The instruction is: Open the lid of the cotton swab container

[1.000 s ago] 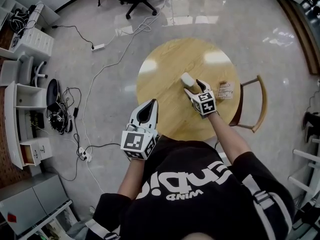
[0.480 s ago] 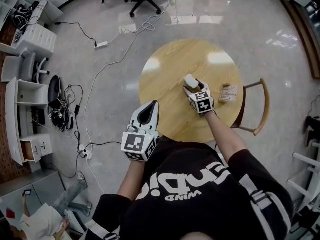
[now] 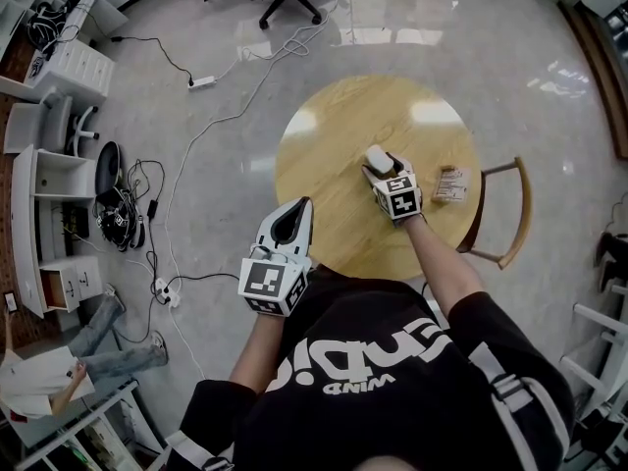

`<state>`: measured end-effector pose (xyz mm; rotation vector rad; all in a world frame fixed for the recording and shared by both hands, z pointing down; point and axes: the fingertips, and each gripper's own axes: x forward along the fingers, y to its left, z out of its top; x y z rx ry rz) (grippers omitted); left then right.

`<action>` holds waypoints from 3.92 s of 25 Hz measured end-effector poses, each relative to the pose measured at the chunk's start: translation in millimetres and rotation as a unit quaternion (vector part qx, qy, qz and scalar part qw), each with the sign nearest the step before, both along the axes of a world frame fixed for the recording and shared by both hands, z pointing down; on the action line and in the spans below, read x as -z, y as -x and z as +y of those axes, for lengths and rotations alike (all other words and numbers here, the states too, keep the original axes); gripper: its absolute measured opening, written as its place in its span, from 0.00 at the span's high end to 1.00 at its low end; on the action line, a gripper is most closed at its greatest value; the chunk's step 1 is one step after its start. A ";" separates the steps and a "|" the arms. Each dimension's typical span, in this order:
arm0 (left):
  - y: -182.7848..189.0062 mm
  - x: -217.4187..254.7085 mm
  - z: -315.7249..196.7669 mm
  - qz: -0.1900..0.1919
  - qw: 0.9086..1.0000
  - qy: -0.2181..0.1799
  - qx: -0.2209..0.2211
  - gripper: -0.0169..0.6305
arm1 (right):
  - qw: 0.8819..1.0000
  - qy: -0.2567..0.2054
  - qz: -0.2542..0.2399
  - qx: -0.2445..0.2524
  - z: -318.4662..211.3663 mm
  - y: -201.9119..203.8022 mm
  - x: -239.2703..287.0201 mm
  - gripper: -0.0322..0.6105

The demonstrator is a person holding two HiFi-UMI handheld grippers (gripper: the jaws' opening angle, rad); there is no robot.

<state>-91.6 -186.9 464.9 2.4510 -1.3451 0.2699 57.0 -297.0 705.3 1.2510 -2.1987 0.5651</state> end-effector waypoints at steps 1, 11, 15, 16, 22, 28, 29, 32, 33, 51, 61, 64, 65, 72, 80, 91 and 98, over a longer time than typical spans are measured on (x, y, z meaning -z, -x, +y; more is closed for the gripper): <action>0.3 -0.3 -0.1 0.000 1.000 0.001 0.000 0.96 | 1.000 -0.002 0.001 0.001 -0.1 -0.1 0.6 0.51; 3.4 -6.3 2.3 -0.003 1.000 0.007 0.006 0.96 | 1.000 -0.006 0.006 0.015 5.3 1.3 0.1 0.59; 7.1 -9.5 5.6 -0.004 1.000 0.008 0.009 0.96 | 1.000 -0.013 0.009 0.026 7.2 5.3 2.6 0.59; 7.2 -9.4 6.4 -0.004 1.000 0.008 0.010 0.96 | 0.999 -0.015 0.008 0.028 7.7 5.7 4.6 0.59; 6.7 -6.6 8.8 0.000 1.000 0.005 0.010 0.96 | 0.999 -0.026 0.000 0.046 11.5 7.2 19.3 0.60; 5.5 -6.4 13.3 0.003 1.000 0.002 0.005 0.96 | 0.996 -0.039 -0.013 0.074 19.8 7.9 42.2 0.60; 4.5 -6.2 14.4 0.004 1.000 0.002 0.004 0.96 | 0.996 -0.042 -0.015 0.083 21.8 8.6 47.7 0.60; 0.6 -4.0 15.3 0.007 1.000 0.000 -0.001 0.96 | 0.992 -0.055 -0.017 0.115 26.2 10.1 67.3 0.60; -0.6 -3.3 15.4 0.008 1.000 -0.002 -0.003 0.96 | 0.990 -0.060 -0.019 0.126 27.3 10.5 74.3 0.60; 12.0 15.4 34.8 0.005 0.999 -0.022 -0.050 0.96 | 0.955 -0.095 -0.043 0.279 61.1 23.1 165.0 0.60; 12.5 34.2 33.9 0.009 0.997 -0.052 -0.059 0.96 | 0.948 -0.107 -0.051 0.294 83.8 19.6 188.6 0.60; 5.1 35.4 31.8 0.009 0.995 -0.053 -0.086 0.86 | 0.947 -0.107 -0.051 0.297 89.2 15.1 190.1 0.60; 2.1 35.3 30.8 0.007 0.994 -0.053 -0.098 0.80 | 0.947 -0.107 -0.051 0.298 91.0 14.1 190.8 0.60; -10.6 46.3 18.7 0.005 0.984 -0.073 -0.161 0.58 | 0.940 -0.112 -0.057 0.316 100.5 17.5 207.7 0.60; -52.7 44.8 18.6 -0.036 0.958 -0.095 -0.268 0.57 | 0.934 -0.111 -0.074 0.331 115.0 19.2 219.0 0.60; -121.2 44.2 27.1 -0.027 0.931 -0.103 -0.348 0.57 | 0.922 -0.108 -0.091 0.361 131.8 25.8 233.6 0.60; -140.2 43.7 46.5 -0.018 0.920 -0.106 -0.377 0.57 | 0.912 -0.110 -0.090 0.384 157.7 34.5 232.0 0.60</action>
